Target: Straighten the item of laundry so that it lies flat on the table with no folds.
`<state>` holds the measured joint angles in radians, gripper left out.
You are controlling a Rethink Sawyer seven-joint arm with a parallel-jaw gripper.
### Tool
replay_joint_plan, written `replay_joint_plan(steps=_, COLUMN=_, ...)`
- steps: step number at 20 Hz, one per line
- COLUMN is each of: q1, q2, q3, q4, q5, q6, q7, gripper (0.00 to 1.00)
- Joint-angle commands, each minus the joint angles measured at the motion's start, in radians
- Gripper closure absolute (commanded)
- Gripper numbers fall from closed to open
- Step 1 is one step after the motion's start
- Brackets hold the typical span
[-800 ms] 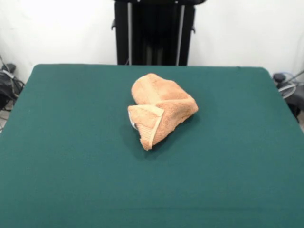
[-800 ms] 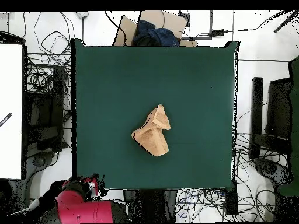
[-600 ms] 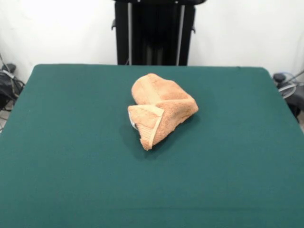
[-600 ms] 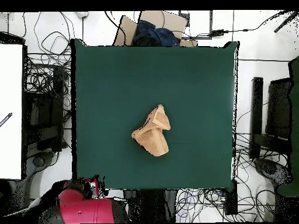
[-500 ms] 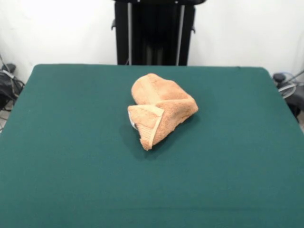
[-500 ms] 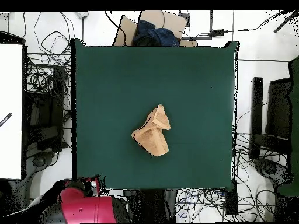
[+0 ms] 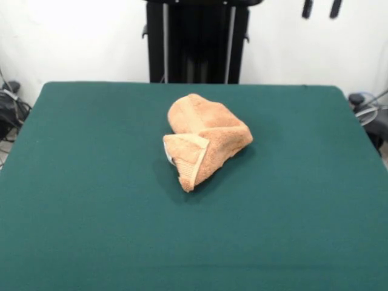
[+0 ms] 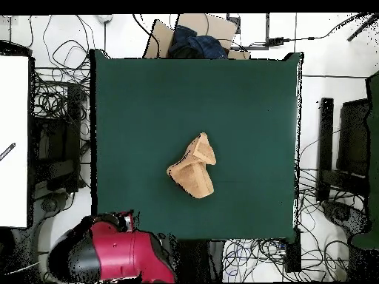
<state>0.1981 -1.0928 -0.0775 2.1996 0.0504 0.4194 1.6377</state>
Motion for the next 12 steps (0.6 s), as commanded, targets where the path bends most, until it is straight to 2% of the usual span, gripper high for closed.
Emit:
replay_joint_plan(steps=1, q1=-0.017, q2=0.183, q3=0.022, q4=-0.024, q5=0.046, q6=-0.149, q7=0.262, gripper=0.00)
replay_joint_plan(steps=5, q1=-0.007, q2=0.245, q3=0.018, q4=-0.039, q5=0.060, q6=-0.226, q7=0.269, gripper=0.00)
replay_joint_plan(steps=12, q1=-0.007, q2=0.272, q3=0.007, q4=-0.046, q5=0.067, q6=-0.250, q7=0.242, gripper=0.00)
